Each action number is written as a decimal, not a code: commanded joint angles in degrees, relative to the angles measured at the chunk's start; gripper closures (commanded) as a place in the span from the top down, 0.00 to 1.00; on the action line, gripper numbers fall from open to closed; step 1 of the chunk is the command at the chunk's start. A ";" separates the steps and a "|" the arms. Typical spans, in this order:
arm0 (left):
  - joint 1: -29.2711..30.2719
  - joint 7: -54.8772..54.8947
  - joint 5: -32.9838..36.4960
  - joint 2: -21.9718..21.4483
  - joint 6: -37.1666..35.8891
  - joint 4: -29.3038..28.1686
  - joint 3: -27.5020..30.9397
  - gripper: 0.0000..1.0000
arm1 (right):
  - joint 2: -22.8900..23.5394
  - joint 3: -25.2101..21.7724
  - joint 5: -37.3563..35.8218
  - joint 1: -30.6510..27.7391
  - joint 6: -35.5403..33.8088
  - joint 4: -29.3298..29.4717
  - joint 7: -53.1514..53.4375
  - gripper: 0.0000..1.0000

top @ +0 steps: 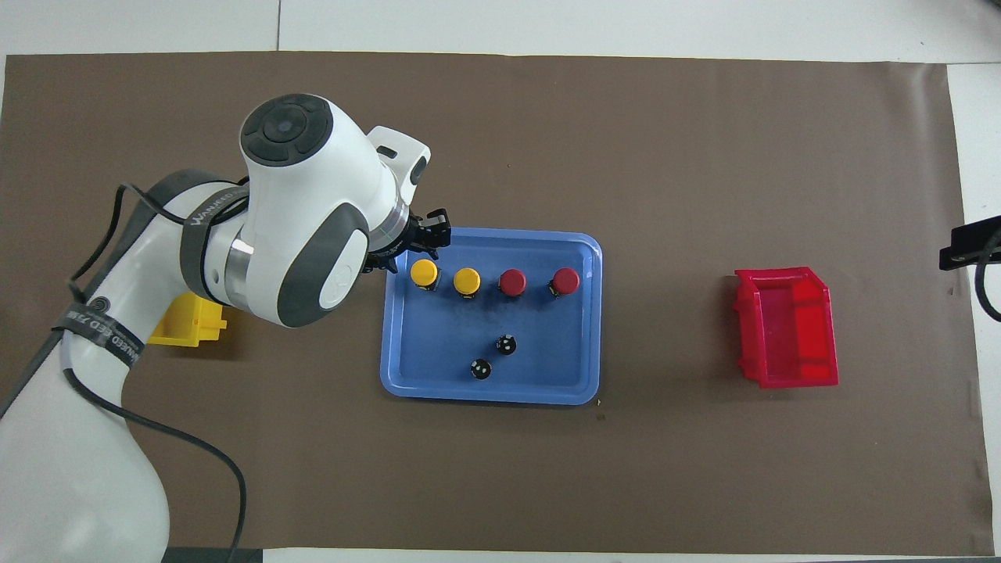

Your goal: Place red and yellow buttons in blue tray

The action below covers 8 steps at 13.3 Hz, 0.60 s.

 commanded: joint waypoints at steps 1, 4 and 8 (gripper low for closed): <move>4.67 2.57 -0.33 -5.42 -7.10 -0.89 0.66 0.78 | -0.25 0.07 1.76 -0.85 -1.14 -0.11 -3.95 1.00; 11.96 16.71 3.53 -10.51 -9.67 -1.07 0.66 1.00 | -0.51 -0.11 2.57 -1.65 -1.58 -0.29 -6.78 1.00; 20.31 30.94 9.26 -14.30 -12.49 -0.97 0.74 1.00 | -0.51 -0.11 2.57 -1.56 -3.07 0.06 -6.70 1.00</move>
